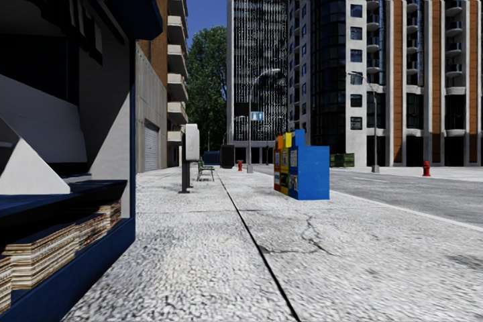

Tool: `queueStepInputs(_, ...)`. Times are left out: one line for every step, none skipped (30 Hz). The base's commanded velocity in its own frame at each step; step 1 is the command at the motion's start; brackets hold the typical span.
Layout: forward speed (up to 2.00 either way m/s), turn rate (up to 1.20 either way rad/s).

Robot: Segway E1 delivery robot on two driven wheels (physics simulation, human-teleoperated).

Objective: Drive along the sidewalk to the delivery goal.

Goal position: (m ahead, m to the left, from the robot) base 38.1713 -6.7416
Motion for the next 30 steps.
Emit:
queueStepInputs(2.0,0.0)
queueStepInputs(2.0,0.0)
queueStepInputs(2.0,0.0)
queueStepInputs(2.0,0.0)
queueStepInputs(2.0,0.0)
queueStepInputs(2.0,0.0)
queueStepInputs(2.0,0.0)
queueStepInputs(2.0,0.0)
queueStepInputs(2.0,0.0)
queueStepInputs(2.0,0.0)
queueStepInputs(2.0,0.0)
queueStepInputs(2.0,0.0)
queueStepInputs(2.0,0.0)
queueStepInputs(2.0,0.0)
queueStepInputs(2.0,0.07)
queueStepInputs(1.97,0.12)
queueStepInputs(1.97,0.12)
queueStepInputs(1.83,0.17)
queueStepInputs(1.77,0.19)
queueStepInputs(1.76,0.2)
queueStepInputs(1.77,0.2)
queueStepInputs(1.8,0.2)
queueStepInputs(1.81,0.2)
queueStepInputs(1.81,0.2)
queueStepInputs(1.78,0.2)
queueStepInputs(1.78,0.2)
queueStepInputs(1.71,0.2)
queueStepInputs(1.57,0.2)
queueStepInputs(1.5,0.21)
queueStepInputs(1.45,0.23)
